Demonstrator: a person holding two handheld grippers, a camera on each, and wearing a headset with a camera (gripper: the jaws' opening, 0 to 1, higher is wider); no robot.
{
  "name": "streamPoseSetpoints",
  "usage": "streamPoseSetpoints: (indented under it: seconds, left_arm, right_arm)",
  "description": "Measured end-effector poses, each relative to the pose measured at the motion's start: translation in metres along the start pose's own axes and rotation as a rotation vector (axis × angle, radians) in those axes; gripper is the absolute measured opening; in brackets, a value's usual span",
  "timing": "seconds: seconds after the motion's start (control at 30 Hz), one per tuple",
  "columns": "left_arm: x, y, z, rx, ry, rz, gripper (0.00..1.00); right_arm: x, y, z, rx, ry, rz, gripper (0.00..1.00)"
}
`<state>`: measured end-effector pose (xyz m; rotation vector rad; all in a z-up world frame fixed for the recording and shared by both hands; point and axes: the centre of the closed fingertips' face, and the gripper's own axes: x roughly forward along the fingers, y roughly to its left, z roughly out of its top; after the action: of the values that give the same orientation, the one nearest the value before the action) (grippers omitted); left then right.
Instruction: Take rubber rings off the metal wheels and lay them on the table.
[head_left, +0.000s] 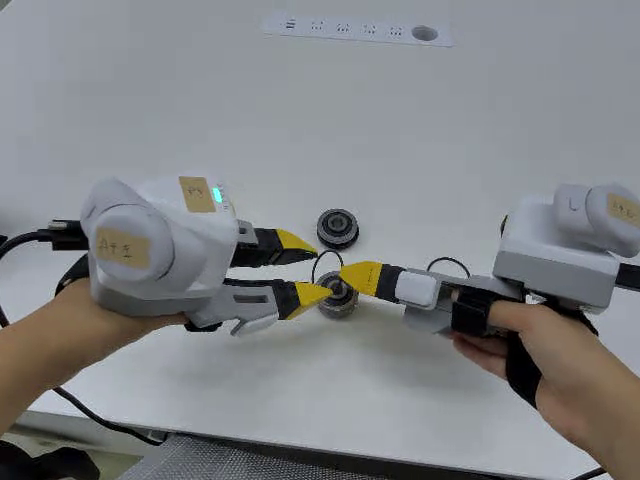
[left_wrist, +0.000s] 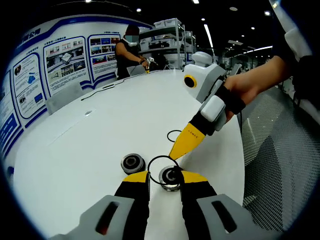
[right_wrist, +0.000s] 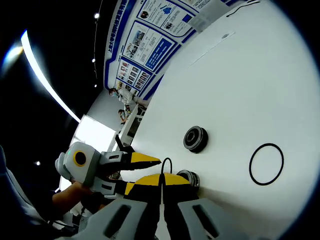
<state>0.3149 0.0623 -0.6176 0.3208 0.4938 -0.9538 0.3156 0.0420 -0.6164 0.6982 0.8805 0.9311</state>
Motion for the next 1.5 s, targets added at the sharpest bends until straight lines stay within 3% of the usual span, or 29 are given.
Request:
streamPoseSetpoints:
  seconds: [0.13,0.37,0.5,0.77,0.9,1.23,1.5]
  left_arm:
    - [-0.004,0.009,0.005,-0.005,-0.013,0.027,0.26]
    - [-0.005,0.019,0.021,0.017,-0.038,0.054,0.32]
    - [-0.003,0.024,0.031,0.025,-0.06,0.061,0.33]
    - [0.001,0.032,0.041,0.026,-0.075,0.063,0.39]
    - [0.001,0.037,0.04,0.006,-0.082,0.066,0.4]
    - [0.001,0.042,0.031,0.011,-0.052,0.054,0.4]
    - [0.007,0.044,0.029,0.01,-0.047,0.049,0.39]
  right_arm:
    - [-0.011,-0.007,0.014,0.024,-0.05,-0.017,0.02]
    - [-0.041,-0.037,0.029,0.073,-0.143,-0.094,0.02]
    - [-0.057,-0.06,0.029,0.093,-0.157,-0.159,0.02]
    - [-0.076,-0.082,0.024,0.125,-0.188,-0.235,0.02]
    - [-0.081,-0.089,0.023,0.136,-0.203,-0.276,0.02]
    - [-0.085,-0.097,0.024,0.092,-0.203,-0.34,0.06]
    - [-0.09,-0.096,0.03,0.067,-0.227,-0.352,0.1]
